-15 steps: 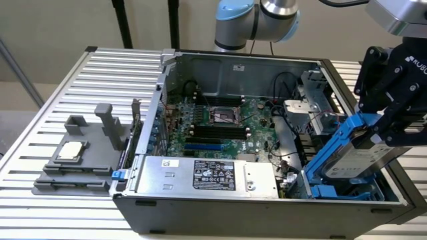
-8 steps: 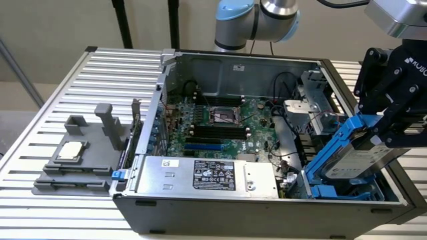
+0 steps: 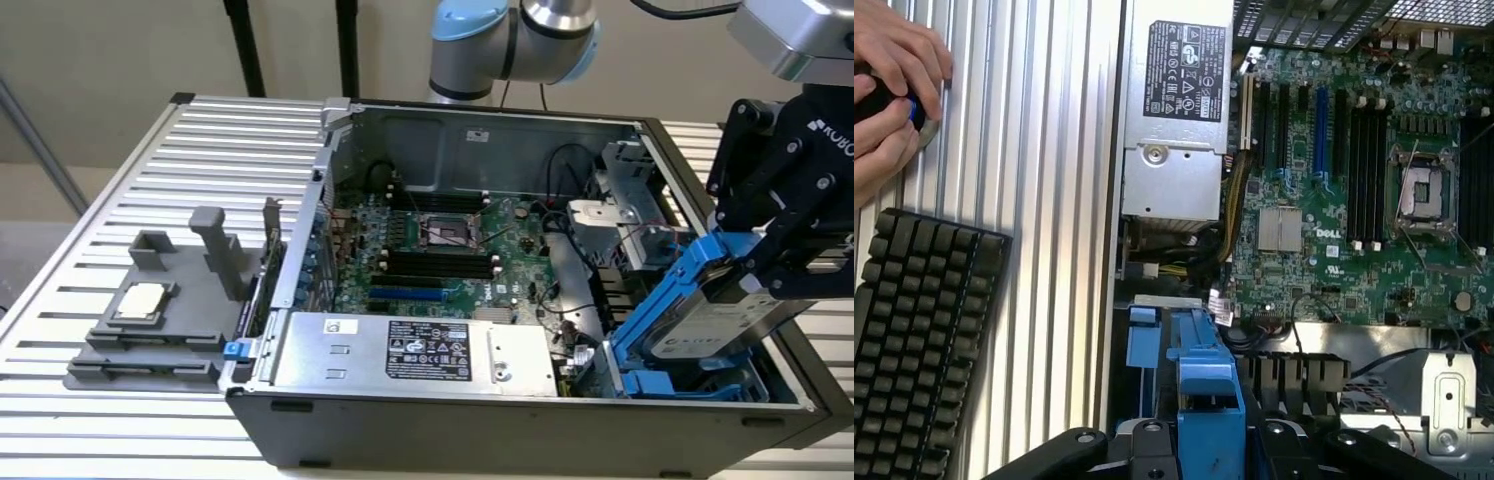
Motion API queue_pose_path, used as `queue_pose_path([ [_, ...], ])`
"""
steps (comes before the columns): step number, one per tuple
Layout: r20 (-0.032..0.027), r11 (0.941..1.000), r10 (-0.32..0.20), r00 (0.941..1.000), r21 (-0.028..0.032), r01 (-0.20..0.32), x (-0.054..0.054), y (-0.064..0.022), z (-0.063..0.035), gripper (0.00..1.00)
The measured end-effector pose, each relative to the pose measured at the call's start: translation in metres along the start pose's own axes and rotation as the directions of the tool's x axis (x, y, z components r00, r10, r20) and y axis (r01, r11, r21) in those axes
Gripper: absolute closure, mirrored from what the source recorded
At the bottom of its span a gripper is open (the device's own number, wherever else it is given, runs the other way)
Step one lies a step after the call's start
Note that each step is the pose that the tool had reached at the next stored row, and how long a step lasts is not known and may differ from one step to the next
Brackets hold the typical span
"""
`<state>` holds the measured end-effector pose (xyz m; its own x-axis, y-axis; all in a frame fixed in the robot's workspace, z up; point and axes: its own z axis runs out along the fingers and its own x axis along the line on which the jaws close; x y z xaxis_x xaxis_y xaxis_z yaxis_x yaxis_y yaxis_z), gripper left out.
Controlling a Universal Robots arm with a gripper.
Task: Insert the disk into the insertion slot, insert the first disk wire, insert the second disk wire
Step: 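Insert the disk into the insertion slot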
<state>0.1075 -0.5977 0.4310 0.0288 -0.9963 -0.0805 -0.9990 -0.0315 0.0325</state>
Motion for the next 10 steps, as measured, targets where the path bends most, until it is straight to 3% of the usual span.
queue_pose_path([
  [3,0.0019,1.0,0.0,1.0,0.0005,0.0,0.001,-0.0001,-0.0043,0.68],
  [6,0.0,1.0,0.0,1.0,0.0001,0.0,0.0,0.0003,-0.0112,0.68],
  [10,-0.0001,1.0,0.0,1.0,0.0,0.0,0.0,0.0004,-0.0114,0.68],
])
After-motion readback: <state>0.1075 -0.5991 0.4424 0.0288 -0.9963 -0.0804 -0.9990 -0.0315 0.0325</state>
